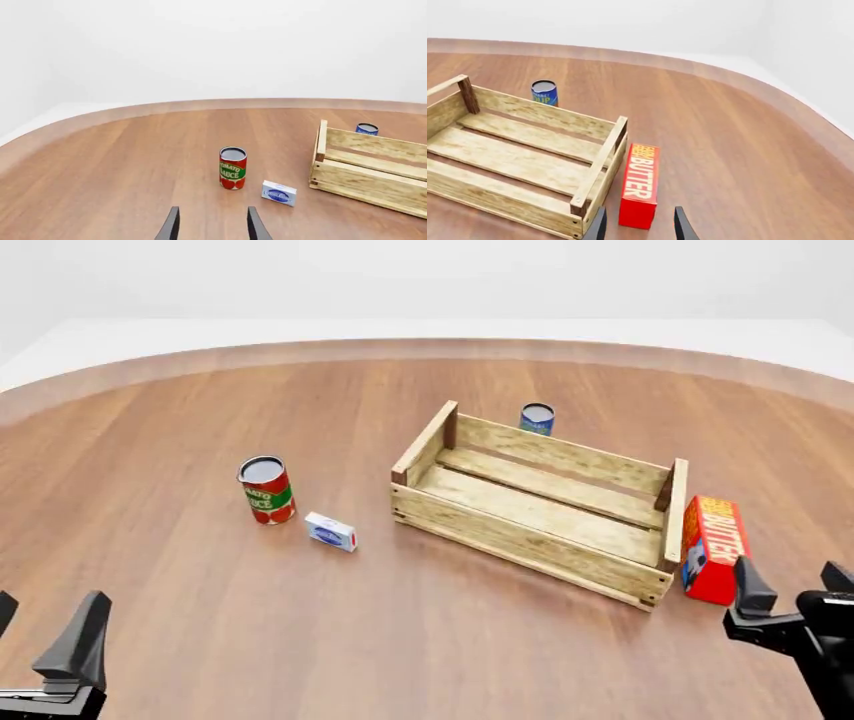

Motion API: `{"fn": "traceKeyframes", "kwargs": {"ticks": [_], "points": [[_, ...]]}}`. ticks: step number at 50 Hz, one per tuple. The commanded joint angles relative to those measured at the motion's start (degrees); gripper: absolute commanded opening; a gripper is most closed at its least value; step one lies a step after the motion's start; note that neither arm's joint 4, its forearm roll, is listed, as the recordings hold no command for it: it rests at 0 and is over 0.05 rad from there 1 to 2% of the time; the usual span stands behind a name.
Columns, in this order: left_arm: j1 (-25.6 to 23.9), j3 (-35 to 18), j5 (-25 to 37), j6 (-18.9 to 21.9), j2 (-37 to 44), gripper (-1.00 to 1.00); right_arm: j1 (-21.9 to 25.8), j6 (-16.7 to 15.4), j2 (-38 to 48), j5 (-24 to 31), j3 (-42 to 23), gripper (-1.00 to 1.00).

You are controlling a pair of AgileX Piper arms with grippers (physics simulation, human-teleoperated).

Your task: Pick up the butter and put it in the tray.

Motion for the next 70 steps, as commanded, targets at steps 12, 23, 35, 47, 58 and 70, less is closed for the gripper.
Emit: {"fn": "traceKeyframes", "kwargs": {"ticks": [12,23,35,47,58,70], "points": [[0.0,0.0,0.0,0.0,0.0,1.0,0.02,-0.71,12.71,-11.18,0.03,1.0],[0.0,0.0,0.0,0.0,0.0,1.0,0.04,-1.11,17.3,-15.01,0.02,1.0],[0.0,0.0,0.0,0.0,0.0,1.0,0.46,-1.08,23.44,-20.45,-0.02,1.0],[0.0,0.0,0.0,0.0,0.0,1.0,0.53,-1.25,27.35,-23.44,-0.38,1.0],[0.0,0.0,0.0,0.0,0.0,1.0,0.31,-1.58,30.34,-25.06,-1.21,1.0],[0.0,0.0,0.0,0.0,0.0,1.0,0.24,-1.93,32.84,-26.21,-2.26,1.0]]}}
